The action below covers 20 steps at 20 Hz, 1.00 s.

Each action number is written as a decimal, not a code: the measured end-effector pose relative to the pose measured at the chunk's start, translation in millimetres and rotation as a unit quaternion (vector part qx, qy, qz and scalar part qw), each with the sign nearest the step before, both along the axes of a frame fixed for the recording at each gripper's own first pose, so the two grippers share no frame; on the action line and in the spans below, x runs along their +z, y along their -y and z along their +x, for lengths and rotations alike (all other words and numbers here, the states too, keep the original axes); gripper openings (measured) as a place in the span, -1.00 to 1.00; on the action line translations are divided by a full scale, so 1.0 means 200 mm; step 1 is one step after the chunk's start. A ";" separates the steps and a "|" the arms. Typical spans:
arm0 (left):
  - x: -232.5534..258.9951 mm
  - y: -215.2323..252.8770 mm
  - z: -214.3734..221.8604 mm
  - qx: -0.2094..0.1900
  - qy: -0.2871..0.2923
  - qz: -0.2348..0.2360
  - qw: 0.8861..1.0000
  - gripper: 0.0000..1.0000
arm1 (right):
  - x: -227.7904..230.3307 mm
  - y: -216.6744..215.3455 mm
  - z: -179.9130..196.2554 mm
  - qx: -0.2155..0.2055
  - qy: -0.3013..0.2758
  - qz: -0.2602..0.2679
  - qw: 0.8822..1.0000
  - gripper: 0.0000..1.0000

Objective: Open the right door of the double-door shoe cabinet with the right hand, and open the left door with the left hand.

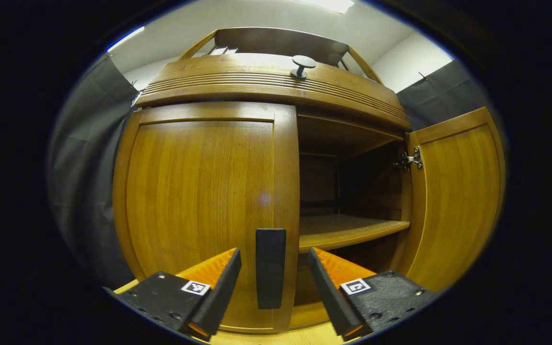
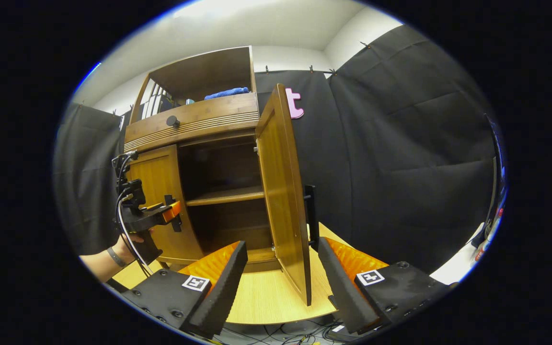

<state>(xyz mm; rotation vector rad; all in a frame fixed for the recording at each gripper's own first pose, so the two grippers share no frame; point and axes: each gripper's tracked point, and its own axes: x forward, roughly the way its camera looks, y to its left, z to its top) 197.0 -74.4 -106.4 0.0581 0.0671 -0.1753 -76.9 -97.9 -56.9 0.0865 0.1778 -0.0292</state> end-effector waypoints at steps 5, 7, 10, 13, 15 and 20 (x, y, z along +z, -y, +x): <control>-0.09 -0.02 0.09 -0.007 -0.022 -0.008 1.000 0.11 | 0.01 -0.05 0.02 0.010 0.002 -0.012 1.000 0.92; -0.14 -0.04 0.08 -0.008 -0.038 0.006 0.999 0.11 | 0.01 -0.09 0.03 0.019 0.002 -0.015 1.000 0.92; -0.17 0.01 0.10 -0.024 -0.034 0.017 0.999 -0.17 | 0.00 -0.16 0.07 0.032 -0.001 -0.015 0.999 1.00; -0.16 -0.01 0.05 -0.013 -0.049 0.025 0.998 -0.41 | 0.00 -0.23 0.07 0.047 -0.001 -0.020 0.999 0.92; -0.14 -0.01 0.01 -0.017 -0.053 0.024 0.998 -0.40 | 0.01 -0.25 0.07 0.054 0.000 -0.027 0.998 0.92; -0.07 -0.08 -0.22 -0.028 -0.048 0.021 0.998 -0.44 | 0.01 -0.28 0.07 0.060 0.002 -0.032 0.998 0.92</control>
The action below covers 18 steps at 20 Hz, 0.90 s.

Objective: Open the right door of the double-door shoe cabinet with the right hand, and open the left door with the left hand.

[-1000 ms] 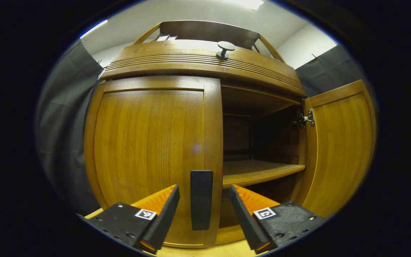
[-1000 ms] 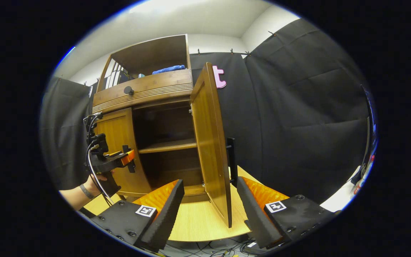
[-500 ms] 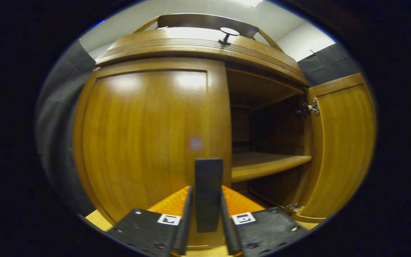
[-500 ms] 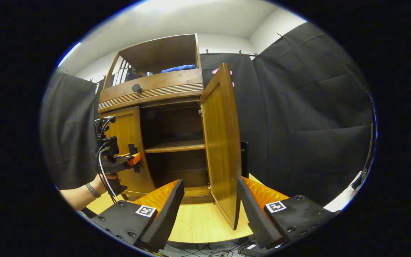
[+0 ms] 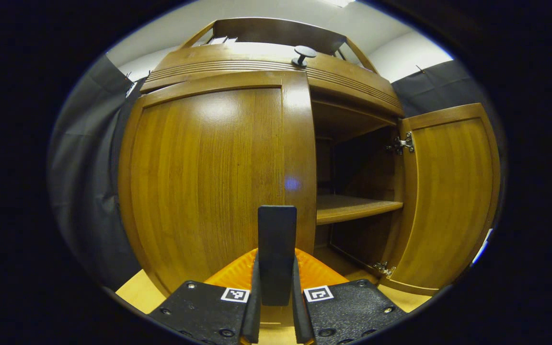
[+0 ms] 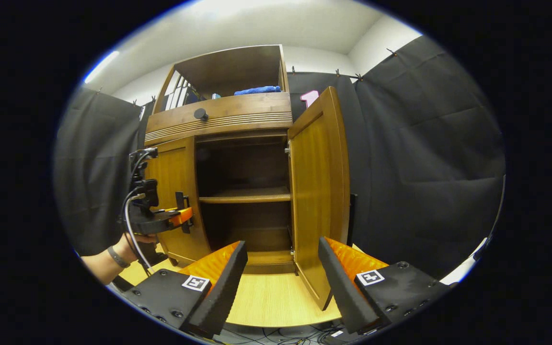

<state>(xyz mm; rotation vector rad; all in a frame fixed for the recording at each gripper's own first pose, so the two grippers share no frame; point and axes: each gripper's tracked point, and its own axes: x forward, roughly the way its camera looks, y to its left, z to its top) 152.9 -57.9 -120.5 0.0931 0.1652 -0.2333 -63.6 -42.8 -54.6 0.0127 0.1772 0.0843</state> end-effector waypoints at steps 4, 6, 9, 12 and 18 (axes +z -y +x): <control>0.05 -0.11 -0.19 0.016 0.001 -0.006 1.000 -0.41 | 0.00 -0.01 -0.02 0.006 -0.001 -0.004 1.000 0.92; 0.08 -0.17 -0.26 0.024 0.002 -0.004 1.000 -0.41 | -0.01 -0.03 -0.02 0.010 0.000 -0.004 1.000 0.92; 0.11 -0.26 -0.37 0.038 0.004 -0.003 0.999 -0.45 | -0.01 -0.05 -0.01 0.018 -0.001 0.001 1.000 0.92; 0.15 -0.36 -0.46 0.056 0.016 -0.004 0.998 -0.45 | -0.02 -0.07 0.00 0.025 -0.002 0.002 1.000 0.92; 0.19 -0.52 -0.58 0.087 0.028 0.006 0.996 -0.46 | -0.03 -0.12 0.03 0.039 -0.004 0.003 0.999 0.70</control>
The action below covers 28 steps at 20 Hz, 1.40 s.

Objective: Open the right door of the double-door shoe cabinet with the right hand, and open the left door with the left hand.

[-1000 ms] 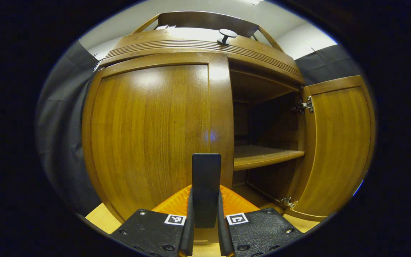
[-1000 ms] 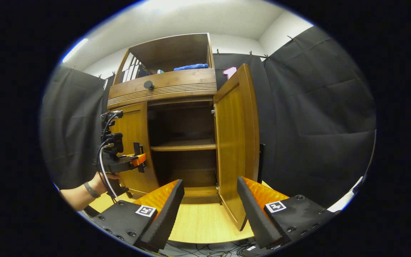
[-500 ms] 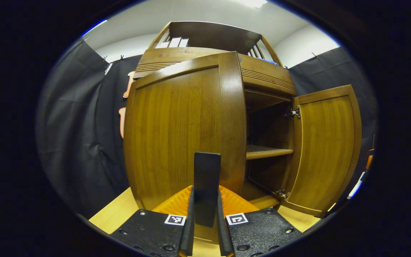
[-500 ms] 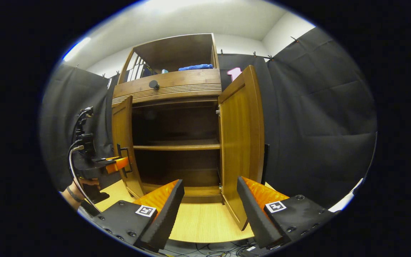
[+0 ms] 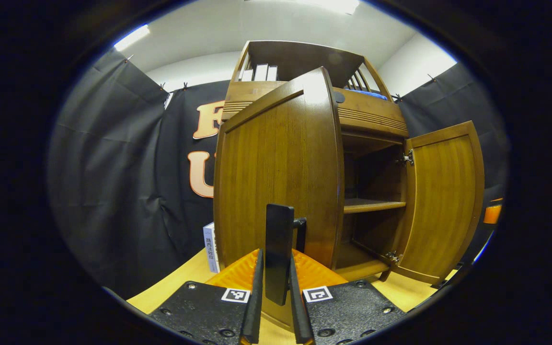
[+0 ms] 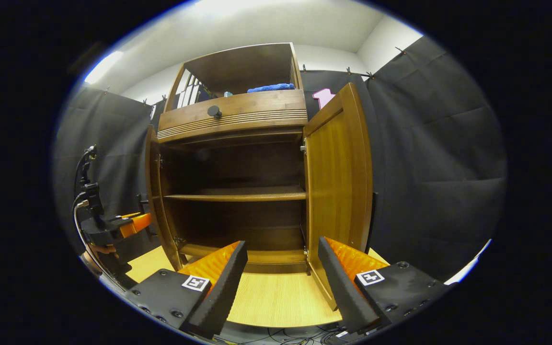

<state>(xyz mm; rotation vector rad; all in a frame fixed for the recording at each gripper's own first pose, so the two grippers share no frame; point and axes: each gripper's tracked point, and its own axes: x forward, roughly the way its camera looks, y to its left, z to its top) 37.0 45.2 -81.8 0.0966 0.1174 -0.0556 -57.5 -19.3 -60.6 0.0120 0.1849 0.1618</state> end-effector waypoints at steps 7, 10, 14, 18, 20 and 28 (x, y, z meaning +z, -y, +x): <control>0.06 -0.14 -0.09 0.027 0.005 0.003 1.000 -0.64 | -0.03 -0.04 0.03 0.013 -0.006 0.008 1.000 0.92; 0.08 -0.23 -0.11 0.039 0.008 -0.009 0.999 -0.70 | -0.03 -0.04 0.04 0.018 -0.012 0.005 1.000 0.92; 0.09 -0.34 -0.15 0.052 0.009 -0.015 0.998 -0.72 | -0.03 -0.06 0.07 0.020 -0.011 0.007 1.000 1.00; 0.10 -0.48 -0.17 0.058 0.008 0.003 0.998 -0.65 | -0.04 -0.07 0.09 0.026 -0.014 0.007 1.000 0.72; 0.11 -0.56 -0.16 0.056 0.009 0.013 0.998 -0.67 | -0.04 -0.08 0.10 0.028 -0.015 0.008 0.999 0.70; 0.14 -0.68 -0.10 0.009 0.013 0.034 0.999 -0.75 | -0.04 -0.09 0.11 0.032 -0.016 0.018 0.999 0.85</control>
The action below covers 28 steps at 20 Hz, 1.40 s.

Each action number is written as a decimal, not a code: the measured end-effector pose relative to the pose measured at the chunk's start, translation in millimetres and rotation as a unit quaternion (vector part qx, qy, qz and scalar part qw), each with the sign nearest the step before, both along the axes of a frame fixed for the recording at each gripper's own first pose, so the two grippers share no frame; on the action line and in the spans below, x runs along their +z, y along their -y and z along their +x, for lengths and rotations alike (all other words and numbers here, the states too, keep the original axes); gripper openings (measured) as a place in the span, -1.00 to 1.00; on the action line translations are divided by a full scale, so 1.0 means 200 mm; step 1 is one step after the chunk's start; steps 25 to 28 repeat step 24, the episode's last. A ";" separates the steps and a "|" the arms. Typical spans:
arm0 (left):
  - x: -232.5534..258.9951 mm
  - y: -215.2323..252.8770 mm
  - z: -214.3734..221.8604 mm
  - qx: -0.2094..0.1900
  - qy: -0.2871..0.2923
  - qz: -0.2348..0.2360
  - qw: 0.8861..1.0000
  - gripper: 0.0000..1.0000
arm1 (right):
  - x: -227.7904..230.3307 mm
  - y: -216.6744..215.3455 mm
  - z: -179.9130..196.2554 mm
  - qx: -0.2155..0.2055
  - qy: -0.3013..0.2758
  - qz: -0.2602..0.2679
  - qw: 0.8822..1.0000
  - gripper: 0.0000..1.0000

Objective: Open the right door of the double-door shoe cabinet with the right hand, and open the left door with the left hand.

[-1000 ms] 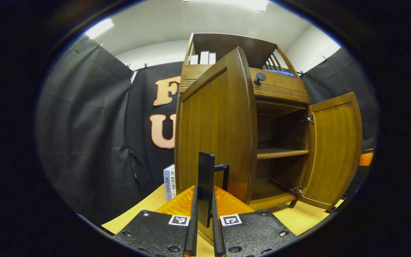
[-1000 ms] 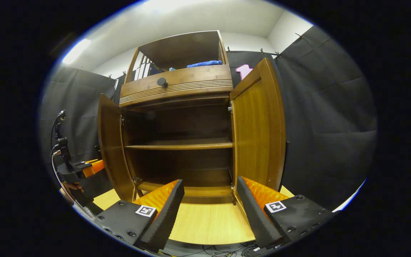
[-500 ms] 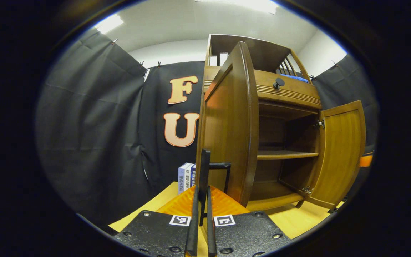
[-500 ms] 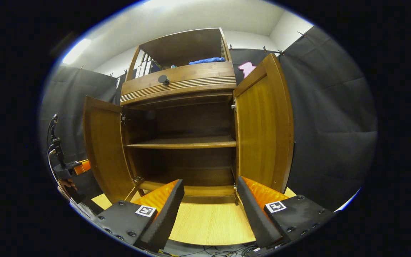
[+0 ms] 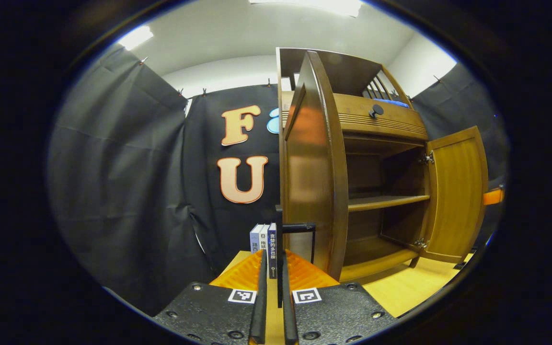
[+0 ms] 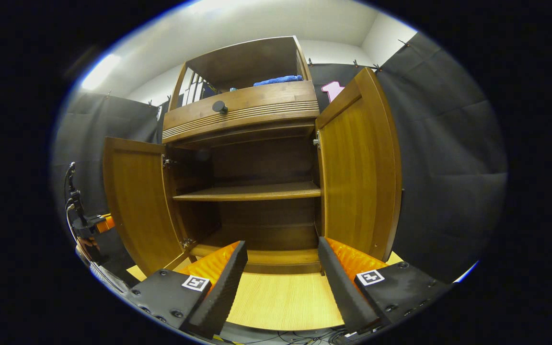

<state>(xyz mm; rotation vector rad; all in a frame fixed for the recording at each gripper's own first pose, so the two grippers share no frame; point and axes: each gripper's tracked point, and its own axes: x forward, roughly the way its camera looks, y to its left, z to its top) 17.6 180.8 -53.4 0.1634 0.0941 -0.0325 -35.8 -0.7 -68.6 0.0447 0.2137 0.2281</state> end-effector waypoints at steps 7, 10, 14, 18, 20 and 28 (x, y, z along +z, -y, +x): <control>-0.04 -0.02 -0.05 -0.037 -0.015 -0.040 0.998 -0.73 | 0.01 0.03 -0.02 -0.006 0.005 0.001 1.000 0.70; -0.05 -0.03 -0.14 -0.021 -0.019 -0.041 0.999 -0.75 | 0.00 0.01 -0.02 -0.004 0.003 0.000 1.000 0.92; -0.01 -0.06 -0.29 0.014 -0.009 -0.045 0.999 -0.77 | -0.03 -0.04 -0.02 0.006 -0.003 0.002 1.000 0.92; 0.11 -0.04 -0.43 0.028 0.004 -0.041 0.999 -0.87 | -0.04 -0.10 0.00 0.020 -0.006 0.010 1.000 0.72; 0.19 -0.02 -0.45 0.034 0.023 -0.028 0.999 -0.67 | -0.04 -0.13 0.01 0.026 -0.008 0.015 1.000 0.72; 0.31 0.14 -0.45 0.031 0.044 -0.025 0.998 -0.99 | -0.02 -0.15 0.01 0.030 -0.001 0.017 0.999 0.72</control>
